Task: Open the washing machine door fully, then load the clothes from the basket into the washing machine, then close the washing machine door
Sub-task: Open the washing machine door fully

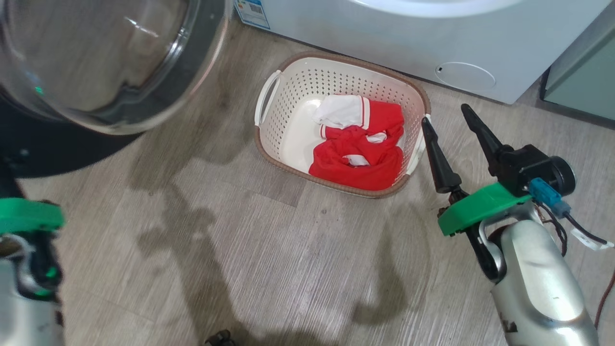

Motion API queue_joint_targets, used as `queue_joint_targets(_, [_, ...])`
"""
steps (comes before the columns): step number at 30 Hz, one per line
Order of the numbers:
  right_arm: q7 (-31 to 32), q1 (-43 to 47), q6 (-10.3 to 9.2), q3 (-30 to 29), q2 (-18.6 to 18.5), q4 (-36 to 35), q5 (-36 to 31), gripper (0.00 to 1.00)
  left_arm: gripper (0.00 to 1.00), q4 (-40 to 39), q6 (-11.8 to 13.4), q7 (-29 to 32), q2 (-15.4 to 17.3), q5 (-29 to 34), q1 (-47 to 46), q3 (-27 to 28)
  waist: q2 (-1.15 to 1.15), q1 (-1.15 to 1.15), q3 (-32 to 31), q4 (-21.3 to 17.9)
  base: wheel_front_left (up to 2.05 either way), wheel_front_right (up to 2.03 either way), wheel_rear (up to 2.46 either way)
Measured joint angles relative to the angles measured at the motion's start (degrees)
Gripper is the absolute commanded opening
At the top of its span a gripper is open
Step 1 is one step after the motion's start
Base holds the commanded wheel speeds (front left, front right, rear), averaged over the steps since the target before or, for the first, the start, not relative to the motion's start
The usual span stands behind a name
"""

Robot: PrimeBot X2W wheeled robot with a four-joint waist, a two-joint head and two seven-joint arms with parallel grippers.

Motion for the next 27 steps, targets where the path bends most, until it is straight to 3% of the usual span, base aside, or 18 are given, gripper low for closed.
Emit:
queue_joint_targets(14, [0.3, -0.3, 0.00, 0.8, -0.3, -0.1, 0.1, 1.00, 0.00, 11.6, -8.6, -0.2, -0.6, 7.4, -7.9, 12.4, 0.00, 0.00, 0.4, -0.4, 0.00, 0.00, 0.00])
queue_joint_targets(21, [0.2, -0.3, 0.00, 1.1, -0.5, 0.7, 0.7, 1.00, 0.00, 12.1, -10.0, -0.2, -1.8, 11.7, -8.5, 16.1, 0.00, 0.00, -0.6, -0.8, 0.00, 0.00, 0.00])
queue_joint_targets(27, [-0.4, -0.2, 0.00, 1.1, -0.4, 1.5, 1.2, 1.00, 0.00, 4.7, -10.7, -0.2, -7.1, 16.6, -3.1, 16.9, 0.00, -0.01, -2.8, -1.1, 0.00, 0.00, 0.00])
